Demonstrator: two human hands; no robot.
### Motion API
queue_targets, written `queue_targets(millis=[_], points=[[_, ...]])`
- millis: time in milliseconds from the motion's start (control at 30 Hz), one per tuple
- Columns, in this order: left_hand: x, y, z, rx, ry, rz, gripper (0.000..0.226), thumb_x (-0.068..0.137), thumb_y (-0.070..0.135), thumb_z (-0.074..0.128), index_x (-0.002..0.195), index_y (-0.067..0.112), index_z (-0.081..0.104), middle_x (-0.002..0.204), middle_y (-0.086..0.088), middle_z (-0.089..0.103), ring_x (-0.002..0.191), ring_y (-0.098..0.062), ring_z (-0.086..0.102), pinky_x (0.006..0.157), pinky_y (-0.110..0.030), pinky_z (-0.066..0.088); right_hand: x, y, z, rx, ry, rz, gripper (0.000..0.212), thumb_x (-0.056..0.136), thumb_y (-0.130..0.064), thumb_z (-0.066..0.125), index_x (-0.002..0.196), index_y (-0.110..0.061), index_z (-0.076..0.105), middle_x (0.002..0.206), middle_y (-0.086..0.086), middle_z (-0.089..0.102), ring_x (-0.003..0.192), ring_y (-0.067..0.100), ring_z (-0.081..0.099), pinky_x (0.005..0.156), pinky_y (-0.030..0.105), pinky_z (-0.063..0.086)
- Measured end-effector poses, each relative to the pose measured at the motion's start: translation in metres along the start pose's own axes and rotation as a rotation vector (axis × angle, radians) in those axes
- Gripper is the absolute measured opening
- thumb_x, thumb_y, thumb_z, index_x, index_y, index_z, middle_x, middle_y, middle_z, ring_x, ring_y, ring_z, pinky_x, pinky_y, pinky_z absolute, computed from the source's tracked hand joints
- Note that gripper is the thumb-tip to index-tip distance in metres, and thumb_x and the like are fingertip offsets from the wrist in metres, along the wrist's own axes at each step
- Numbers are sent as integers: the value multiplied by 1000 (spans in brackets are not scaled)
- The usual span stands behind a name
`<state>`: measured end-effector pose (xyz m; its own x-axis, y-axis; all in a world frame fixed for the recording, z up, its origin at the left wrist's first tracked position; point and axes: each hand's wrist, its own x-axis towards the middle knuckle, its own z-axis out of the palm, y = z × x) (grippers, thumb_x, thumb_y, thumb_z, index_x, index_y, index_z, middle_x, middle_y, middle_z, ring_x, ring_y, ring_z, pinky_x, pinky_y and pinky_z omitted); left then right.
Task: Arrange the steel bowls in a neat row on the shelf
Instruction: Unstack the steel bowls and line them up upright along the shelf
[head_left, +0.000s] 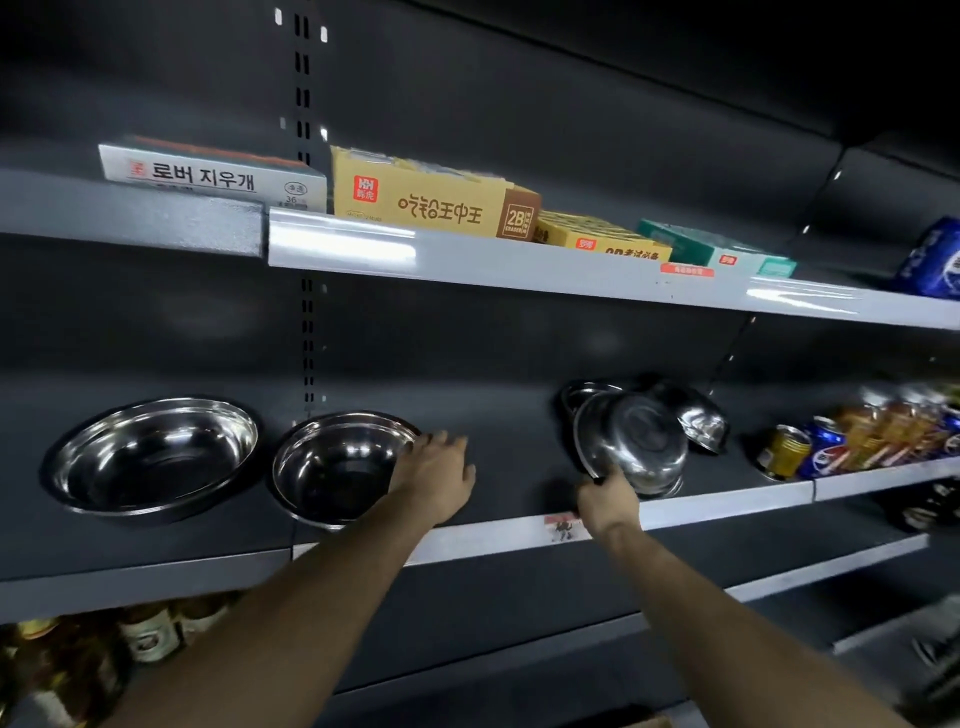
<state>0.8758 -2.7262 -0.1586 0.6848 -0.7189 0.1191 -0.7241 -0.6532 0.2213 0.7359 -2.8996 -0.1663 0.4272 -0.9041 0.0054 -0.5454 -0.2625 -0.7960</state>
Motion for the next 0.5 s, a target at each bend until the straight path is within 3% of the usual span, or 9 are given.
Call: queue_targets(millis=[167,267,400,500], points=[[14,25,6,28,-36,11,53,100,45,35,146,18,42,146,-8,47,135,-29,40,112,-41,32,25,22,-31,24,13,43,35,97,-16,50,130,-6,56,116,22,69,106,42,65,97,47,50],[22,44,12,42,-59,11,53,100,46,36,146,19,42,148,-7,45,139,-29,37,115,-43,28,40,35,-44,43,7,60,34,95,-16,48,128,-9,56,112,20,70,100,41,68,93,47,52],[39,86,24,23,-70,17,54,101,46,36,149,21,38,150,-7,43,140,-29,35,116,-43,27,70,54,-65,29,74,61,40,95,-19,51,133,-7,53,130,24,57,116,41,56,100,39,45],[55,122,35,7,-87,3,55,101,46,35,150,21,36,153,-7,39,143,-30,30,118,-42,24,98,67,-85,50,115,92,50,97,-29,53,139,-4,45,140,23,42,120,42,52,97,39,40]])
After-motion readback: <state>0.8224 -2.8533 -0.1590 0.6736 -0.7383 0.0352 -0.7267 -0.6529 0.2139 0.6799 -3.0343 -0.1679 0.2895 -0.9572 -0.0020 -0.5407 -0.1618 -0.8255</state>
